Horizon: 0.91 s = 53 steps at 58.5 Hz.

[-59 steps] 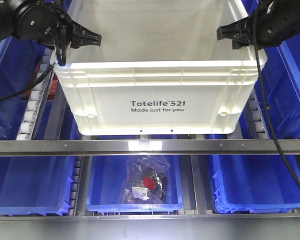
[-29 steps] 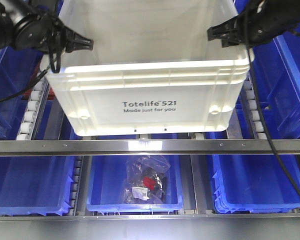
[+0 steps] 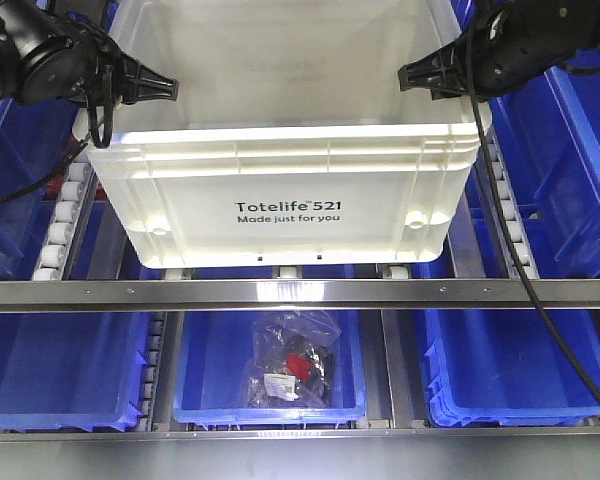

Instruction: Place moving items into box and shelve

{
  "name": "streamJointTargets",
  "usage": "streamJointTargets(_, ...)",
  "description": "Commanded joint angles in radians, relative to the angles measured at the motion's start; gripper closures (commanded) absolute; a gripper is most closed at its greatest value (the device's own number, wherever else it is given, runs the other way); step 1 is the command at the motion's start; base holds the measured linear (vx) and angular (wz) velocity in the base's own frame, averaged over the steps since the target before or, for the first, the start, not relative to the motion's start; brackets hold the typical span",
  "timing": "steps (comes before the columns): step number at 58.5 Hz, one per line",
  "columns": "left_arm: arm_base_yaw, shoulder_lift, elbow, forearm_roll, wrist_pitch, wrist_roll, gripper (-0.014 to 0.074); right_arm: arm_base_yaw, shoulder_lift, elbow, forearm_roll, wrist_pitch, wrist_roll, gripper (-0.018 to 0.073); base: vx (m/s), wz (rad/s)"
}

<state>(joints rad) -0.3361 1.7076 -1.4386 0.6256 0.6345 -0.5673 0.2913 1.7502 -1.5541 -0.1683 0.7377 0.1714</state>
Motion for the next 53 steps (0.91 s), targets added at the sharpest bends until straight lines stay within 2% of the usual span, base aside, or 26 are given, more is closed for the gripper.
streamJointTargets(1, -0.003, -0.060, -0.038, 0.074, -0.129, 0.015, 0.0596, 0.010, -0.044, -0.045, -0.018, -0.131, -0.023, 0.0560, 0.00, 0.00)
streamJointTargets(14, -0.004, -0.059, -0.038, -0.002, -0.137, 0.021, 0.0596, 0.009, -0.045, 0.051, -0.018, -0.151, -0.010, 0.0560, 0.00, 0.00)
streamJointTargets(26, -0.016, -0.059, -0.038, -0.039, -0.164, 0.023, 0.0596, 0.009, -0.057, 0.076, -0.018, -0.205, 0.000, 0.0560, 0.00, 0.00)
streamJointTargets(38, -0.028, -0.060, -0.023, -0.039, -0.158, 0.026, 0.0596, 0.008, -0.097, 0.076, -0.070, -0.237, 0.000, 0.0560, 0.00, 0.00)
streamJointTargets(53, -0.034, -0.060, 0.026, -0.027, -0.143, 0.026, 0.0596, 0.007, -0.094, 0.076, -0.061, -0.225, 0.000, 0.0560, 0.00, 0.00)
